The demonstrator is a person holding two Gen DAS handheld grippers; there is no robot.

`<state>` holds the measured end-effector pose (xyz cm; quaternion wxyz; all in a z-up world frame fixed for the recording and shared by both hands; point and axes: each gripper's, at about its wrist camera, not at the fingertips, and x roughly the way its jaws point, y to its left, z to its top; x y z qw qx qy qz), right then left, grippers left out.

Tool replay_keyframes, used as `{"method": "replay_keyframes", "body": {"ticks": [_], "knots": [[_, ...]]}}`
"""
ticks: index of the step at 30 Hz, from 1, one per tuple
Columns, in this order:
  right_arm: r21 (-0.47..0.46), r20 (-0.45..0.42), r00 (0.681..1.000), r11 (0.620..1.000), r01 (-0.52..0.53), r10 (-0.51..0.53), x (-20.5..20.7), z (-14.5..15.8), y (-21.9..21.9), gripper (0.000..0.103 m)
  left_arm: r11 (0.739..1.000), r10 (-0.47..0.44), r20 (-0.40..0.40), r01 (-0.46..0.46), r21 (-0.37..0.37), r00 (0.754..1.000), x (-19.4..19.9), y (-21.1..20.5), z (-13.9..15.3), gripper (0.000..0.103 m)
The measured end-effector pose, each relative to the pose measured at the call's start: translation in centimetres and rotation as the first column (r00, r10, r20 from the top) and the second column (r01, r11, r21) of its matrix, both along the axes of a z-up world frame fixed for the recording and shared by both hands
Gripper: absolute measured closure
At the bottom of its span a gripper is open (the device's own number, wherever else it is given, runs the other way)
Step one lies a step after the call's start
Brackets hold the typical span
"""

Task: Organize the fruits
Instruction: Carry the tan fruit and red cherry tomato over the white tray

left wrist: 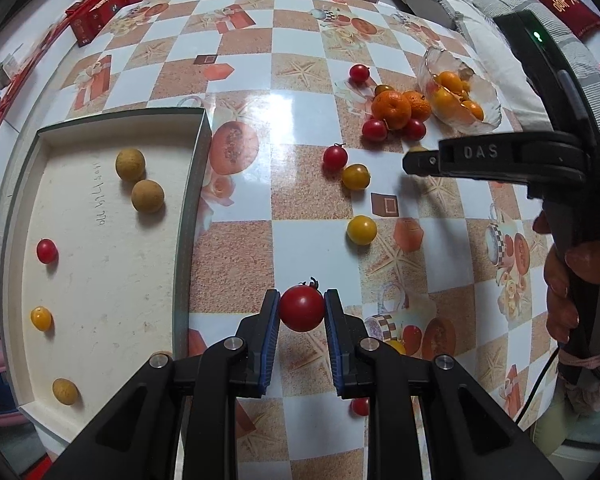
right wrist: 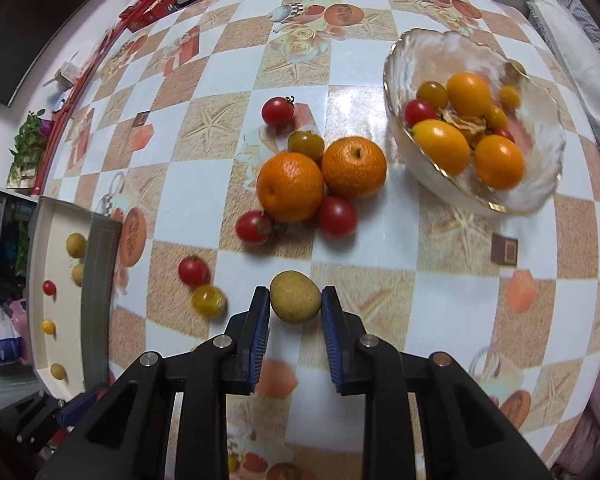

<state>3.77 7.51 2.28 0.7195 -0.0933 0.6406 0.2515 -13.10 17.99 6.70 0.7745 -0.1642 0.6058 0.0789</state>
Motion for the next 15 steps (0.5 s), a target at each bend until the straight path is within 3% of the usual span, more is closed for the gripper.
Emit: {"method": "replay_keyframes", "body": {"ticks": [8,15], "knots": [[0.038,-0.019,1.0,0.999,-0.004,0.004,-2.6,2.1,-0.7,0.075,1.0,0.021,0.024,-0.021,0.002,0.999,-1.2,1.1,1.2,0.079],[0.063,-0.025,0.998,0.996,-0.055,0.057,-5.0,3.8,1.4,0.075,0.997,0.077,0.035,-0.077,0.013,0.996,-3.6,3.6,2.3,0.079]]}}
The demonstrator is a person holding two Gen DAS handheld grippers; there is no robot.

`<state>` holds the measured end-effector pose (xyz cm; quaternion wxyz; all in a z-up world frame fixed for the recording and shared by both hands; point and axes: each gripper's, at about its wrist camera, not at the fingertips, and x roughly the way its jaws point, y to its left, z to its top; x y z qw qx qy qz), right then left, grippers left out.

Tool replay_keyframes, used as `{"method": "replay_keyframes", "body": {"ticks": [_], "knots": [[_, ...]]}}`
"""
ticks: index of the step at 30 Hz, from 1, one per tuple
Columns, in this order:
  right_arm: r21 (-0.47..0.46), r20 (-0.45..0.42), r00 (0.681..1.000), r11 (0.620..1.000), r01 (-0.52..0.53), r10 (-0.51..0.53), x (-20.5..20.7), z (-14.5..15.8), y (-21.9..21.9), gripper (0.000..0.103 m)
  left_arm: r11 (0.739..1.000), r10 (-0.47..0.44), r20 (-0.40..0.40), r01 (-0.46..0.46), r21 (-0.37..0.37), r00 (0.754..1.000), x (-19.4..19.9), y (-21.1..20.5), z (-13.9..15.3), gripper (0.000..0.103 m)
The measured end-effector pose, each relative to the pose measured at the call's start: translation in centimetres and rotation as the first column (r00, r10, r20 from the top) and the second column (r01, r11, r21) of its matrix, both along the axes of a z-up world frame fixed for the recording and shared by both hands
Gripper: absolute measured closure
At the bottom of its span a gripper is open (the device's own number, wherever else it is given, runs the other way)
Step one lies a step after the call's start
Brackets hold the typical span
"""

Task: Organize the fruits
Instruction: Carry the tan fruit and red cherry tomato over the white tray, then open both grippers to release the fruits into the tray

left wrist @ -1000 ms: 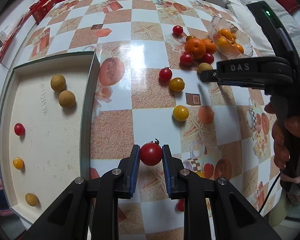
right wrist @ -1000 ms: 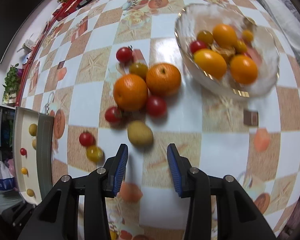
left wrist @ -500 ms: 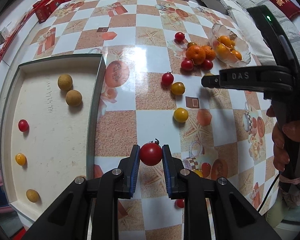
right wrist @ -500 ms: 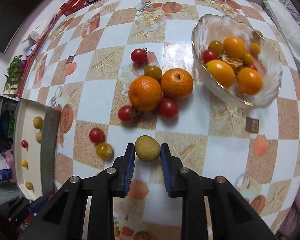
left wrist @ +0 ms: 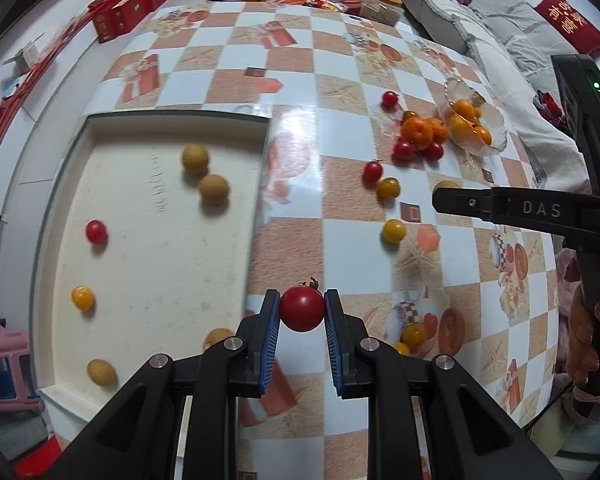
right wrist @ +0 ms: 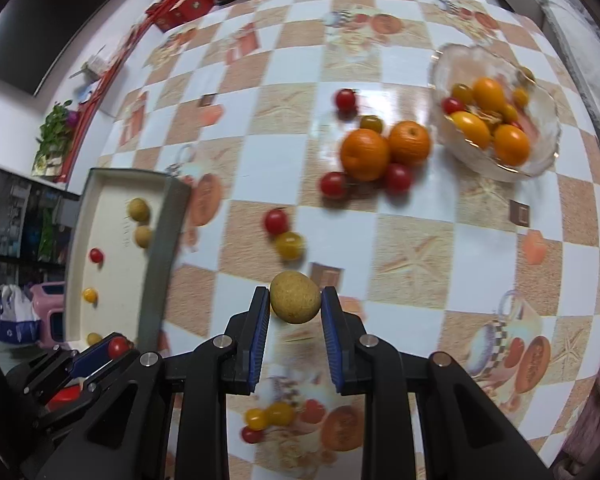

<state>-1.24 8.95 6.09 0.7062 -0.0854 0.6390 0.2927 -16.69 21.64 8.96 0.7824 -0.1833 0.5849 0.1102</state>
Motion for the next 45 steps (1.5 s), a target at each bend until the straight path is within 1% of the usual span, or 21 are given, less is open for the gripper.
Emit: {"method": "replay_keyframes", "body": {"ticks": [4,10,14,17,20,23,27,33,37,39,40,41,42,43,44,45], "knots": [[0.009,-0.004,0.999,0.999,-0.042,0.042,-1.2,0.4,2.2,0.075,0.999,0.047,-0.004,-0.047,0.012,0.999,-1.7,1.9,0.1,0.079],[0.023,-0.01,0.992,0.992,-0.124,0.124,-3.5,0.7,6.3,0.075,0.99,0.138,-0.016,-0.138,0.04,0.99,-4.8,5.9,-0.2,0.079],[0.027,-0.014,0.983,0.982,-0.185,0.185,-5.2,0.6,9.4,0.075,0.977,0.207,-0.035,-0.205,0.062,0.978,-7.2,9.0,-1.0,0.079],[0.026,-0.024,0.975,0.975,-0.222,0.223,-6.3,0.1,11.6,0.075,0.963,0.262,-0.055,-0.257,0.086,0.963,-9.0,11.2,-1.7,0.079],[0.018,-0.034,0.965,0.965,-0.261,0.261,-7.4,-0.7,13.7,0.075,0.947,0.312,-0.082,-0.304,0.102,0.946,-10.6,13.2,-2.8,0.079],[-0.003,-0.044,0.955,0.956,-0.295,0.294,-8.4,-1.8,15.3,0.075,0.937,0.343,-0.11,-0.33,0.119,0.933,-11.6,14.4,-4.1,0.079],[-0.042,-0.045,0.946,0.946,-0.323,0.321,-9.1,-3.2,16.9,0.075,0.934,0.352,-0.131,-0.338,0.117,0.927,-12.0,15.1,-5.3,0.079],[-0.115,-0.031,0.933,0.926,-0.36,0.359,-9.8,-4.7,18.1,0.074,0.945,0.317,-0.141,-0.3,0.132,0.938,-11.3,14.9,-6.2,0.079],[-0.156,-0.036,0.927,0.914,-0.375,0.374,-10.3,-5.6,18.5,0.074,0.95,0.3,-0.156,-0.28,0.139,0.941,-11.0,14.7,-6.5,0.079],[-0.172,-0.042,0.922,0.906,-0.386,0.385,-10.5,-6.0,18.7,0.072,0.952,0.291,-0.159,-0.27,0.142,0.943,-10.9,14.7,-6.5,0.079],[-0.172,-0.042,0.92,0.904,-0.392,0.39,-10.6,-6.1,18.8,0.069,0.953,0.288,-0.161,-0.266,0.144,0.944,-11.0,14.7,-6.5,0.076],[-0.168,-0.041,0.917,0.902,-0.398,0.397,-10.7,-6.0,18.9,0.061,0.953,0.287,-0.164,-0.264,0.147,0.944,-11.0,14.6,-6.5,0.056],[-0.159,-0.048,0.913,0.899,-0.408,0.406,-10.8,-6.0,19.0,0.057,0.952,0.291,-0.163,-0.267,0.152,0.943,-10.8,14.5,-6.4,0.041],[-0.155,-0.05,0.911,0.898,-0.412,0.409,-11.2,-6.0,19.3,0.051,0.949,0.295,-0.146,-0.271,0.16,0.944,-10.9,14.4,-6.1,0.029],[-0.152,-0.048,0.909,0.897,-0.416,0.413,-11.3,-5.8,19.5,0.045,0.949,0.292,-0.131,-0.269,0.166,0.947,-10.9,14.2,-5.8,0.029],[-0.151,-0.038,0.909,0.897,-0.416,0.415,-11.4,-5.6,19.6,0.042,0.95,0.285,-0.133,-0.261,0.173,0.949,-10.8,14.1,-5.7,0.029]]}}
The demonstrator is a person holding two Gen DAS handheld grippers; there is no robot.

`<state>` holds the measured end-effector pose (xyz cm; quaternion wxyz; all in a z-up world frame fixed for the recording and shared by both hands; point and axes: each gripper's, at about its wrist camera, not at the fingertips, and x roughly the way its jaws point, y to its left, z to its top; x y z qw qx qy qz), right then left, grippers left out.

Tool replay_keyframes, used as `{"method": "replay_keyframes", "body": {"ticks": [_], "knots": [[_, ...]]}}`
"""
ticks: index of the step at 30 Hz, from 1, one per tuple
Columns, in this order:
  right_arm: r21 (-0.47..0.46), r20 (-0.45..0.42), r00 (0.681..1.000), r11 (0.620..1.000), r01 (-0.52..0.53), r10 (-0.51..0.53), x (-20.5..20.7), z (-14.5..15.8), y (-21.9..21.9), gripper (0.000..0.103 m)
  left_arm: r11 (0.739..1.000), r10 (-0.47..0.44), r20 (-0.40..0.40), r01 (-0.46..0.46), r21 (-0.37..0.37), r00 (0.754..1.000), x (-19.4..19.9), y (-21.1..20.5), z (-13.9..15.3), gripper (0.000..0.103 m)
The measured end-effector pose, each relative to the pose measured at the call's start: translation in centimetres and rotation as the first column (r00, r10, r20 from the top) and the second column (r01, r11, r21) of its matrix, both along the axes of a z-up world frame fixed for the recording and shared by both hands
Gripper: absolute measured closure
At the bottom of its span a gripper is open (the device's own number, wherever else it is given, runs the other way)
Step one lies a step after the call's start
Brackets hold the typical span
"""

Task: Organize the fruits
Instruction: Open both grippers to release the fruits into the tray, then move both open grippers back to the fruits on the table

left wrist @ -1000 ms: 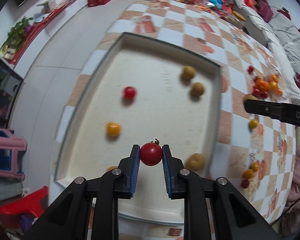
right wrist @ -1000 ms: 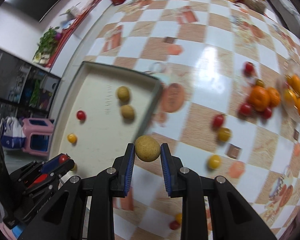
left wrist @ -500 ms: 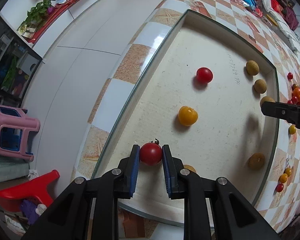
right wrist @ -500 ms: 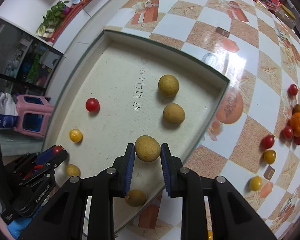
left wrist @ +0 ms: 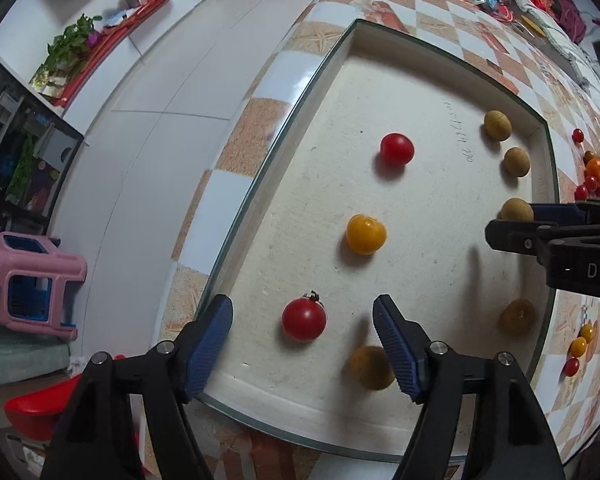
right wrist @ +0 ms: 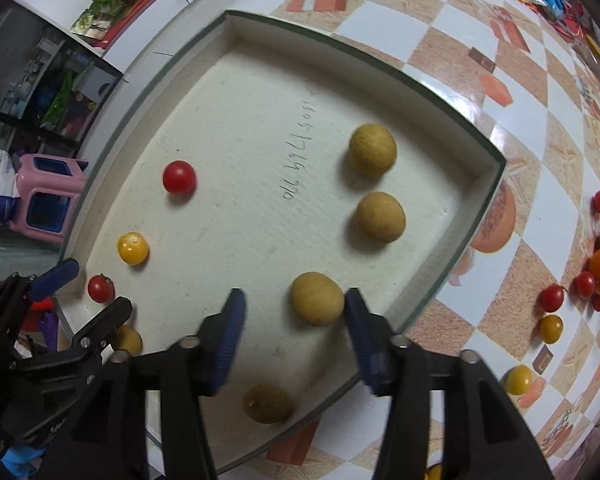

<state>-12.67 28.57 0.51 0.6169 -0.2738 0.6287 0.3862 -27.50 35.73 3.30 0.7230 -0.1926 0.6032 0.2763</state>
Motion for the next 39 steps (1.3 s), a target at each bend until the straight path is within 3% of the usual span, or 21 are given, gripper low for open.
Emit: {"method": "replay_keyframes", "body": {"ticks": [5,7,10,23,33,39], "knots": [[0.04,0.004,0.999,0.999,0.034,-0.035,0.5,1.4,-0.3,0.021,1.0,-0.005,-0.015,0.005,-0.003,1.0,0.3,-0.5,0.2,0.029],[0.059,0.008,0.999,0.997,0.052,-0.052,1.0,2.2,-1.0,0.021,1.0,-0.003,-0.018,0.003,-0.005,1.0,0.3,-0.7,0.4,0.029],[0.073,0.003,0.997,0.994,0.078,-0.078,1.8,3.2,-2.0,0.011,1.0,-0.013,-0.02,0.013,-0.001,1.0,0.5,-1.2,0.9,0.029],[0.056,0.014,0.96,0.959,0.277,-0.278,4.9,4.4,-11.0,0.011,0.99,-0.141,0.006,0.141,0.0,0.99,4.0,-5.7,3.5,0.029],[-0.04,0.0,0.884,0.883,0.468,-0.468,5.6,2.6,-22.8,0.011,0.947,-0.317,0.035,0.318,-0.031,0.948,8.5,-12.3,4.3,0.029],[-0.076,-0.009,0.833,0.831,0.552,-0.554,5.4,1.8,-27.4,0.011,0.916,-0.397,0.036,0.398,-0.053,0.917,9.1,-15.8,4.4,0.029]]}}
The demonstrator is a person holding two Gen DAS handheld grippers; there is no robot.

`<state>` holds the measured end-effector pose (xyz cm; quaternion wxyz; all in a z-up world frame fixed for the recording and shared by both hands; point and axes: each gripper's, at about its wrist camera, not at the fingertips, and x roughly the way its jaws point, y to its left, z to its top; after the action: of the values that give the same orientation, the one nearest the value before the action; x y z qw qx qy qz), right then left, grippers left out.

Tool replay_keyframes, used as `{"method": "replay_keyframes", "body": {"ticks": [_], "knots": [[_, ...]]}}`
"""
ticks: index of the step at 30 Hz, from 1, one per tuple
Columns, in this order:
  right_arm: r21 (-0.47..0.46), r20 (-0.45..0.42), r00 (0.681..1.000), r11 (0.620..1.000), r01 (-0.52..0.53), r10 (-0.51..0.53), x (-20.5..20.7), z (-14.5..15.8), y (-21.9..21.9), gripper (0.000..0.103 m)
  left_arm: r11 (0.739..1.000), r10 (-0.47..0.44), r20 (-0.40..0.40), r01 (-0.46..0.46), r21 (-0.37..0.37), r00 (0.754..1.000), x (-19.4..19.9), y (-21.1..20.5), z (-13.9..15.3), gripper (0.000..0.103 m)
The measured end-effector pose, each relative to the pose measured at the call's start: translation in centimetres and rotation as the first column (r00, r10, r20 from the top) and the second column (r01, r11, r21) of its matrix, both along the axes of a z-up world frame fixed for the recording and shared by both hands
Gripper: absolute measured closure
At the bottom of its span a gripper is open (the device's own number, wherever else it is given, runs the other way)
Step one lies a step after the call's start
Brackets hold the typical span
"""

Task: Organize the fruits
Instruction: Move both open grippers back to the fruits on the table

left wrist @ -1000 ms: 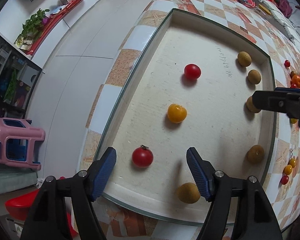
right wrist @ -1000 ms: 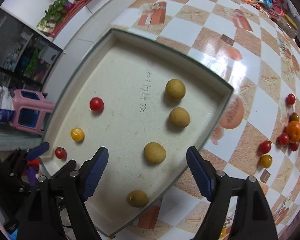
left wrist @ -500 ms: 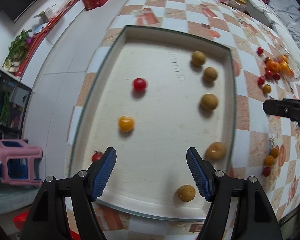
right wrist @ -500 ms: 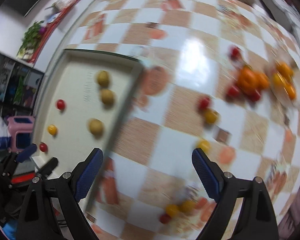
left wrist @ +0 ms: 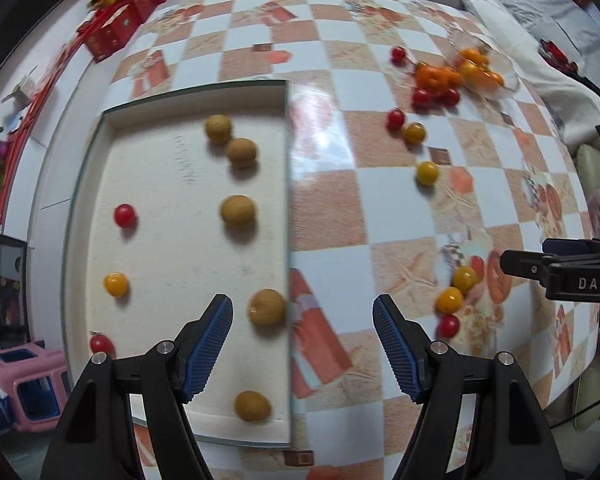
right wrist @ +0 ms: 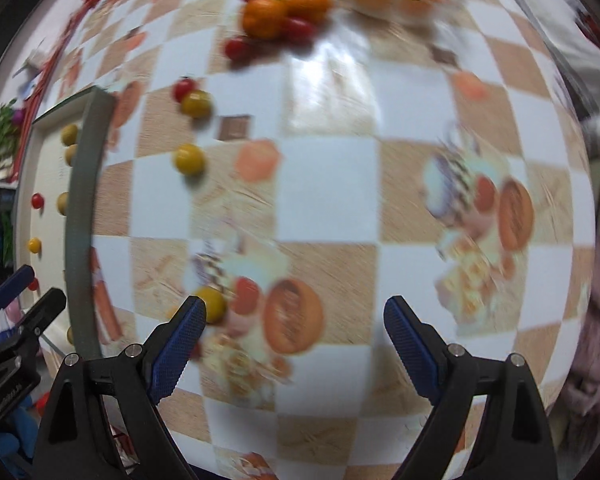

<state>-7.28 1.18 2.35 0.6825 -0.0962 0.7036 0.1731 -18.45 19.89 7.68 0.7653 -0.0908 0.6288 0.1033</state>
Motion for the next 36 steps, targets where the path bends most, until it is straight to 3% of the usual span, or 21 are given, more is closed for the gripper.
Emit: {"method": "replay_keyframes", "body": {"ticks": [5,13,24,29,36], "knots": [[-0.005,-0.016,0.999,1.0,0.03,-0.03,0.0,-0.4,-1.9,0.011,0.999,-0.048,-0.026,0.048,-0.025,0.998,0.5,-2.6,-0.7,0.029],[0.006,0.005,1.0,1.0,0.023,-0.023,1.4,0.0,-3.3,0.011,0.998,-0.019,0.0,0.019,-0.06,1.0,4.9,-3.0,-0.4,0.029],[0.078,0.1,0.994,0.996,0.031,-0.039,9.0,1.3,-1.7,0.011,0.999,-0.025,0.019,0.025,-0.034,1.0,10.5,-4.4,-2.5,0.029],[0.104,0.126,0.992,0.995,-0.004,-0.009,11.5,0.6,1.0,0.029,0.999,-0.009,0.013,0.01,-0.038,1.0,11.6,-5.0,-3.8,0.029],[0.112,0.153,0.986,0.99,-0.081,0.063,13.5,-0.9,4.6,0.036,0.999,0.029,0.003,-0.029,-0.047,1.0,12.5,-5.0,-5.4,0.029]]}}
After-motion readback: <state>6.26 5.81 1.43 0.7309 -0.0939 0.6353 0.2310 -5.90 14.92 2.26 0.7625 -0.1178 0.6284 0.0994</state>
